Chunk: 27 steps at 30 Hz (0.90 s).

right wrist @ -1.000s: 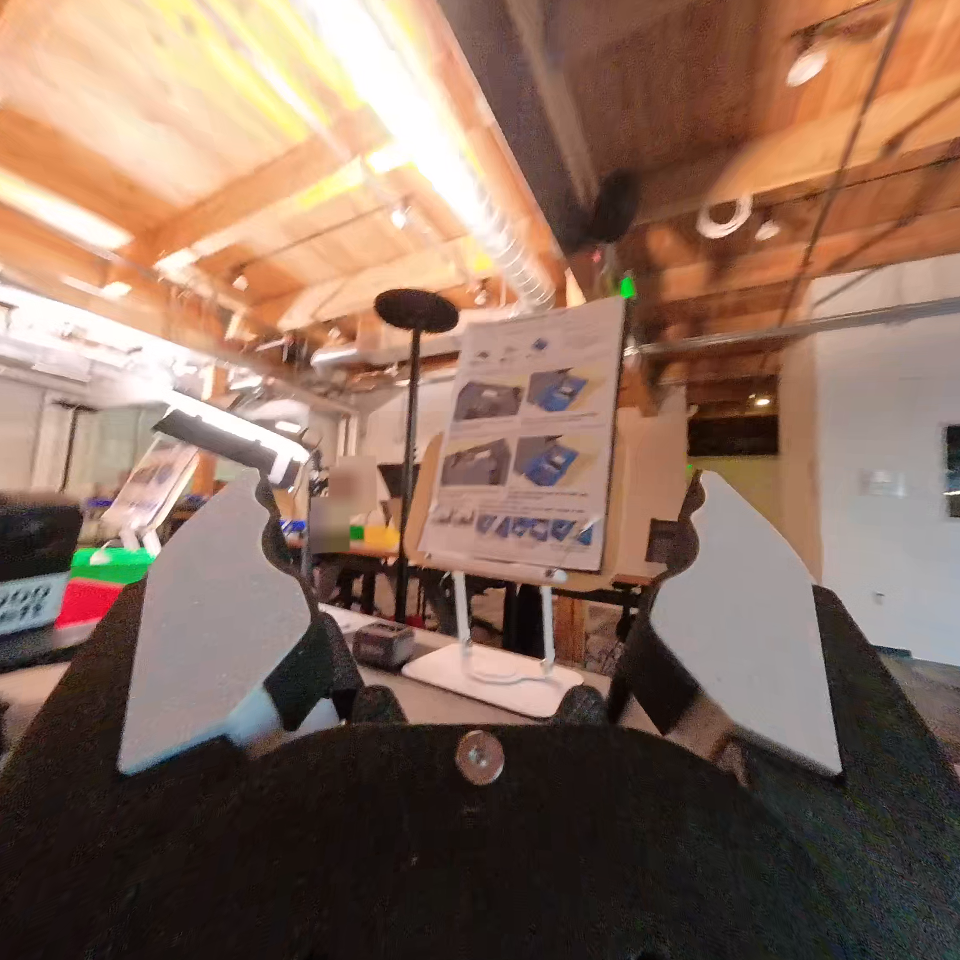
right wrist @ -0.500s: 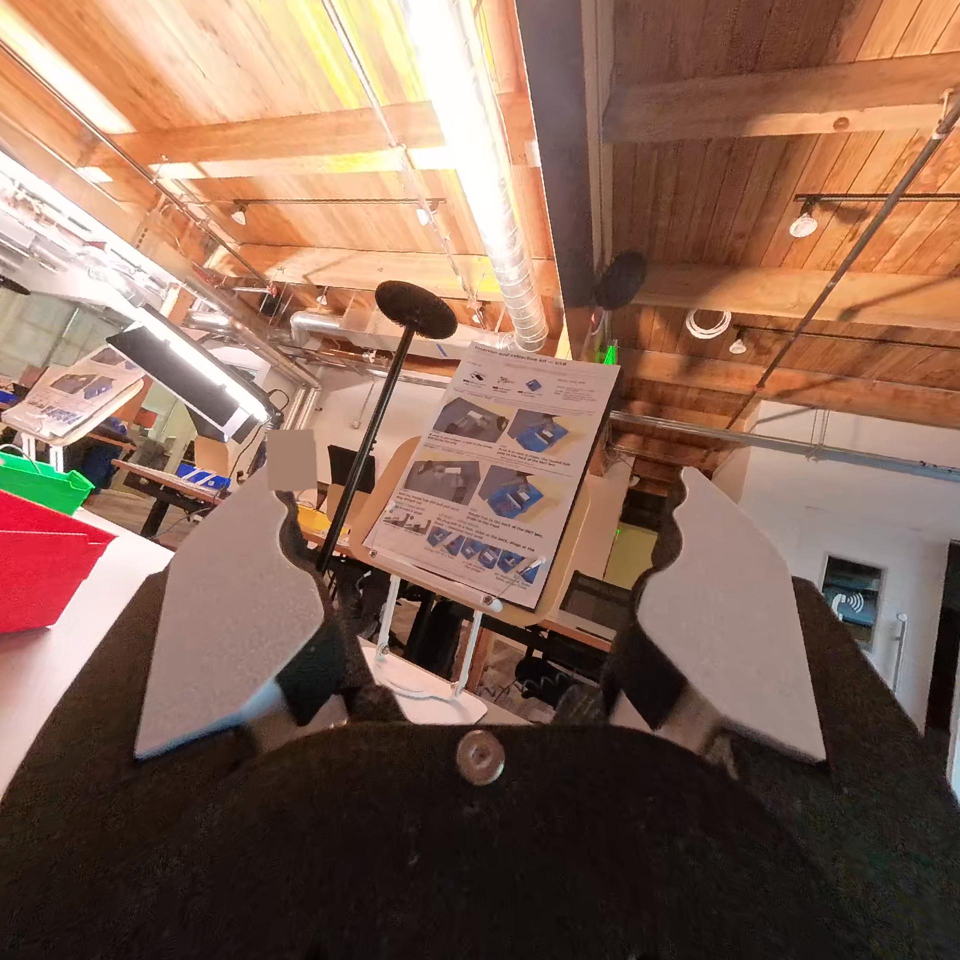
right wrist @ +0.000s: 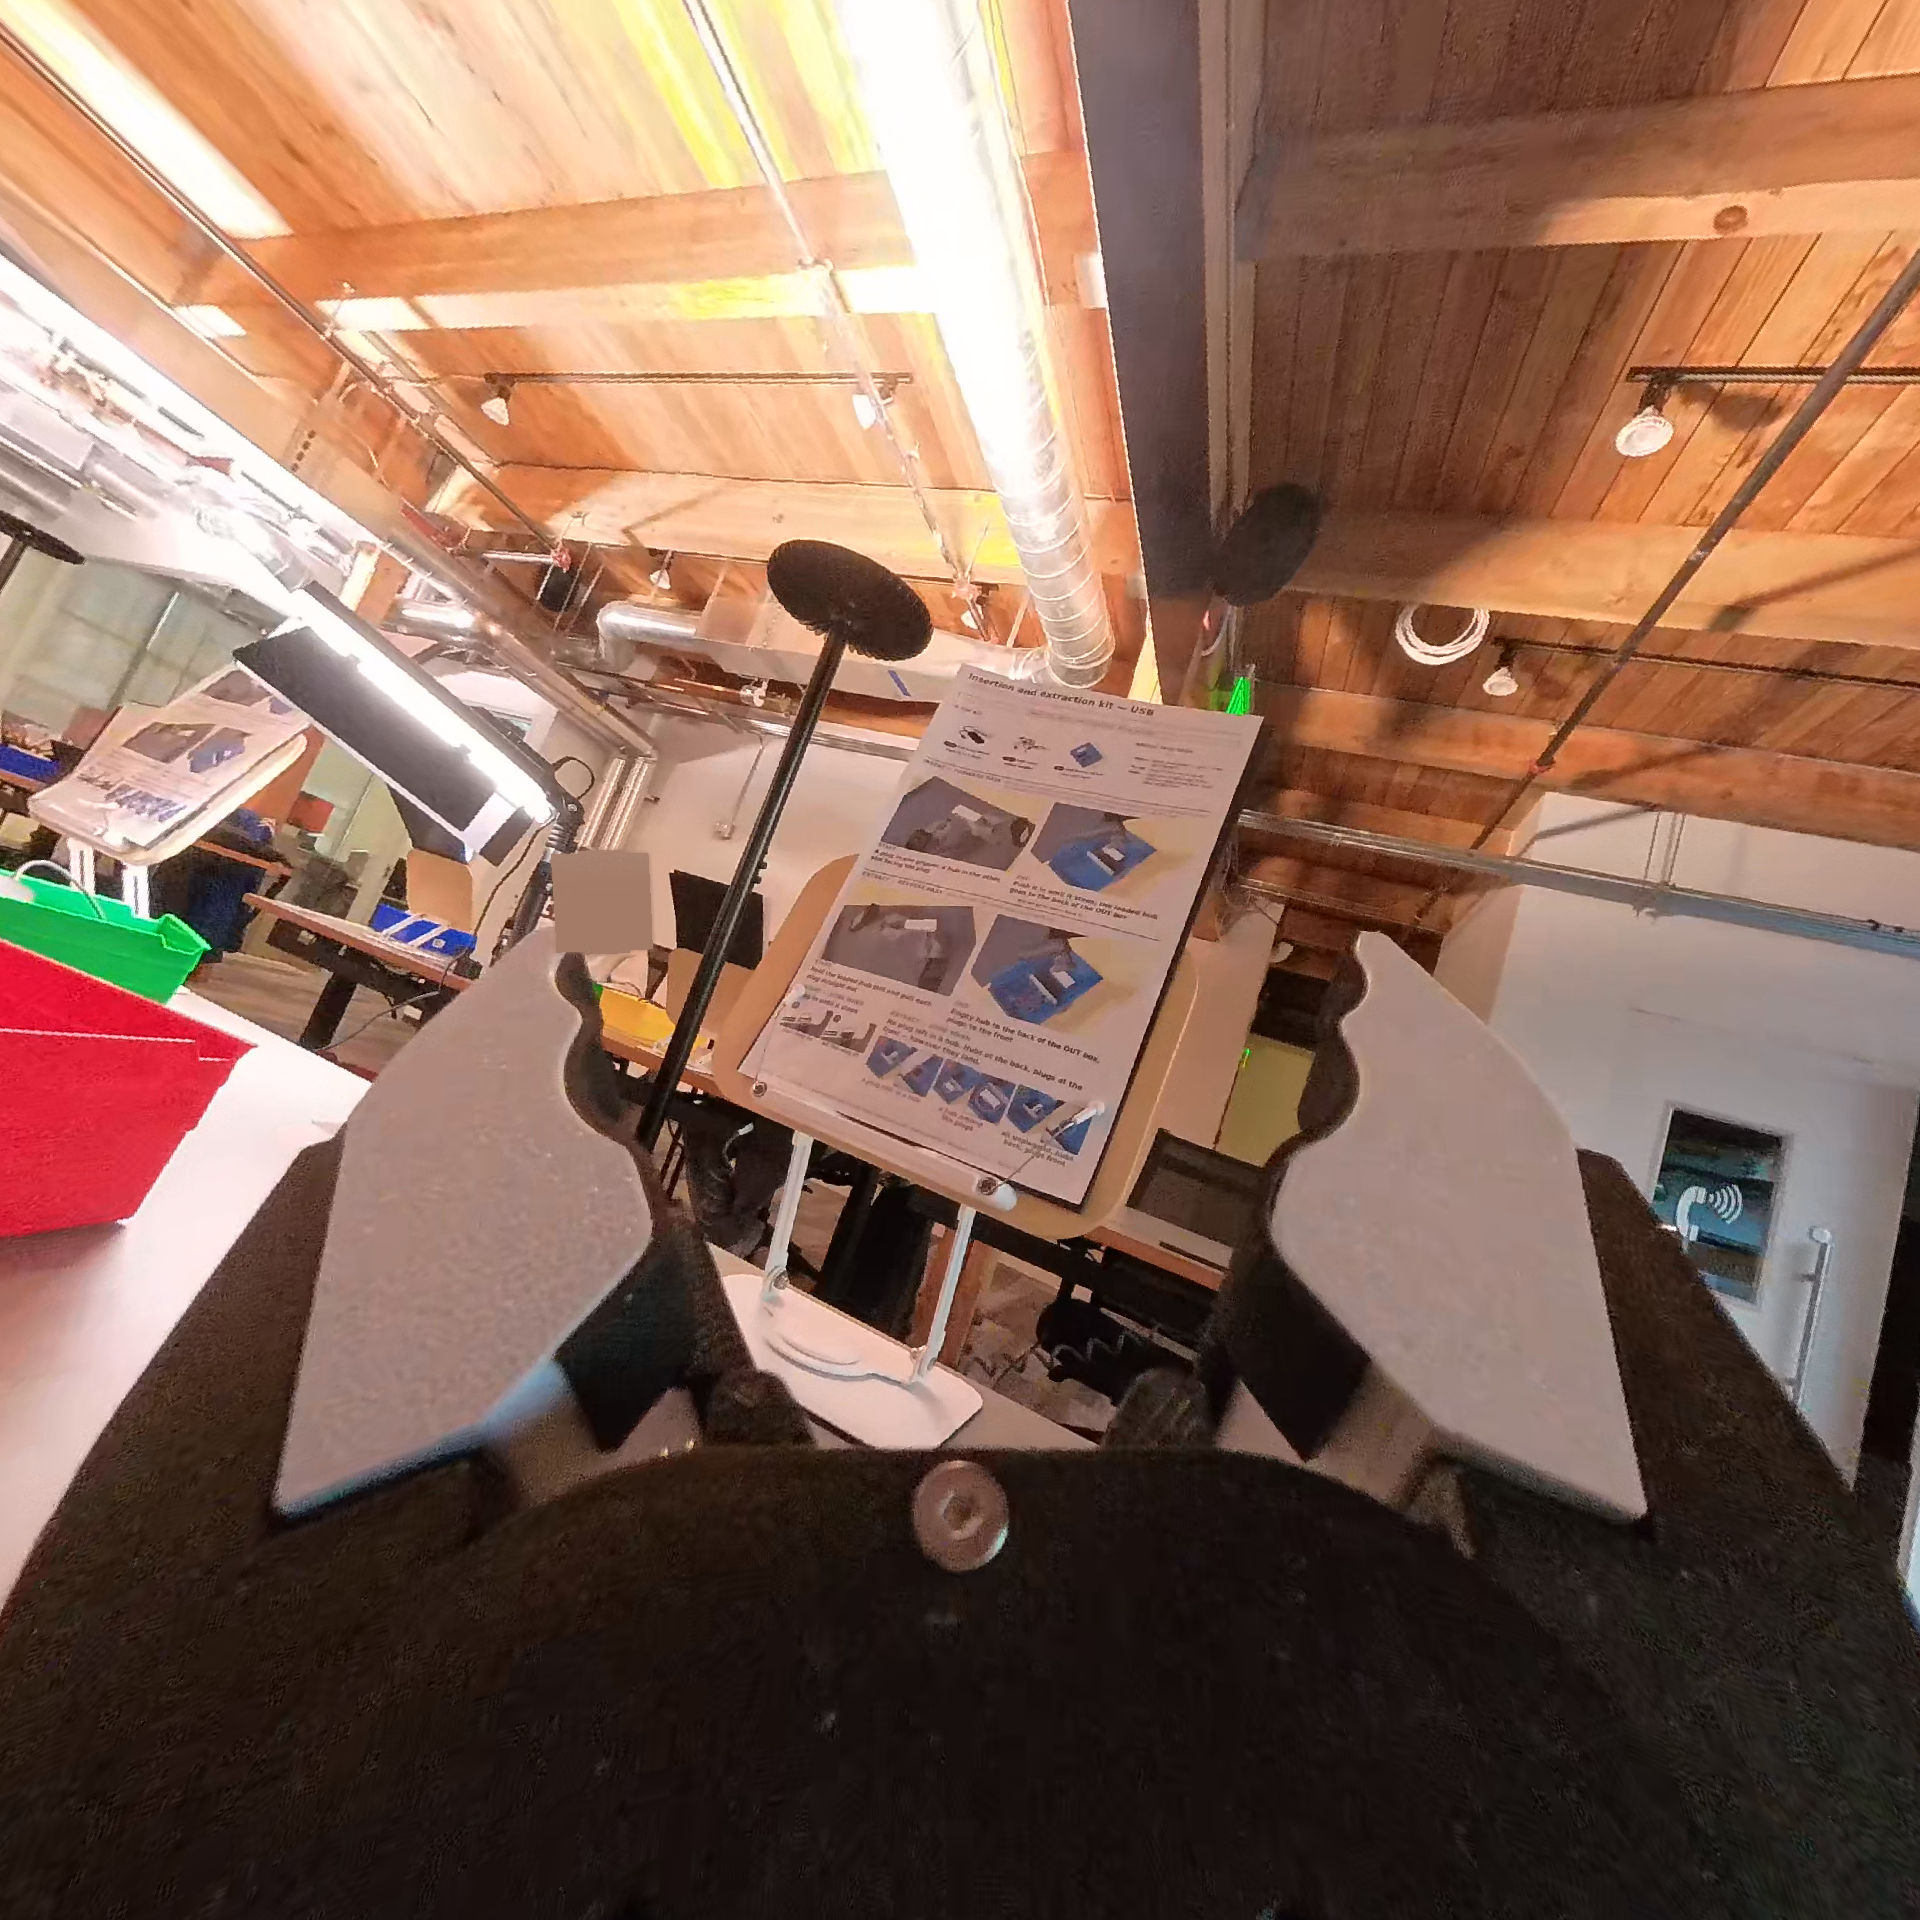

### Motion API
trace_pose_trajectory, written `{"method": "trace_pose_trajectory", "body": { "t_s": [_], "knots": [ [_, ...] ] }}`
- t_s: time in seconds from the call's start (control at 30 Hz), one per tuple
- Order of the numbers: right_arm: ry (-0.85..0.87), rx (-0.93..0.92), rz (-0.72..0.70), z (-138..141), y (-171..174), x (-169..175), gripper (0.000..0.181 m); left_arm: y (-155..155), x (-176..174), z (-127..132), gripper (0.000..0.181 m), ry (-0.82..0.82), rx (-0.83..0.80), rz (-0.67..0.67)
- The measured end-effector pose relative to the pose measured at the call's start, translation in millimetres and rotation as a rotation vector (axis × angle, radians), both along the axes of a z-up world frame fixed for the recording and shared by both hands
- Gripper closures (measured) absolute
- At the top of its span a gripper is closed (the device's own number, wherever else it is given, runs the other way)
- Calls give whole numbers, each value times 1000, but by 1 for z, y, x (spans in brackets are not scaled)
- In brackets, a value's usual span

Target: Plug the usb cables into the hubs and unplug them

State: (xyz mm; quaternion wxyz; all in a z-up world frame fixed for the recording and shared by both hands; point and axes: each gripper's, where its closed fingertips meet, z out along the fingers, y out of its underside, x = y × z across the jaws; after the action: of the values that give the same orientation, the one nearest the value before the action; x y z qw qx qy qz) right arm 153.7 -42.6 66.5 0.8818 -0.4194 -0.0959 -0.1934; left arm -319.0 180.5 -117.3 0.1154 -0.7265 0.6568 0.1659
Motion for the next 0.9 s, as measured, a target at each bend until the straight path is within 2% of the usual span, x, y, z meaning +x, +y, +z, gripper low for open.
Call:
{"method": "trace_pose_trajectory", "body": {
  "t_s": [0.17, 0.2, 0.27, 0.33, 0.4, 0.5, 0.57, 0.67, 0.77, 0.9],
  "knots": [
    [9, 2, 19, 0, 0, -1, 54, 8, -7, -26, 145, 133, -50, -35],
    [8, 0, 19, 0, 0, -1, 54, 9, -11, -31, 147, 165, -56, -33],
    [5, -1, 23, 0, 0, -2, 55, 13, -18, -39, 166, 216, -63, -24],
    [7, 0, 27, 0, 0, -2, 56, 17, -16, -37, 166, 192, -27, -21],
    [12, -5, 29, -1, 1, -1, 57, 20, -9, -17, 167, 106, 55, -7],
    [22, -14, 34, -2, 3, 0, 58, 32, 12, 35, 168, -121, 254, 27],
    [22, -18, 35, -2, 4, -1, 59, 43, 30, 82, 172, -307, 443, 24],
    [16, -24, 33, -3, 5, -1, 60, 45, 70, 150, 173, -665, 664, -35],
    [15, -36, 41, -5, 6, -2, 62, 24, 120, 193, 174, -1106, 586, -122],
    [18, -71, 87, -9, 10, -7, 72, -19, 187, 229, 174, -1625, 200, -260]
  ]
}}
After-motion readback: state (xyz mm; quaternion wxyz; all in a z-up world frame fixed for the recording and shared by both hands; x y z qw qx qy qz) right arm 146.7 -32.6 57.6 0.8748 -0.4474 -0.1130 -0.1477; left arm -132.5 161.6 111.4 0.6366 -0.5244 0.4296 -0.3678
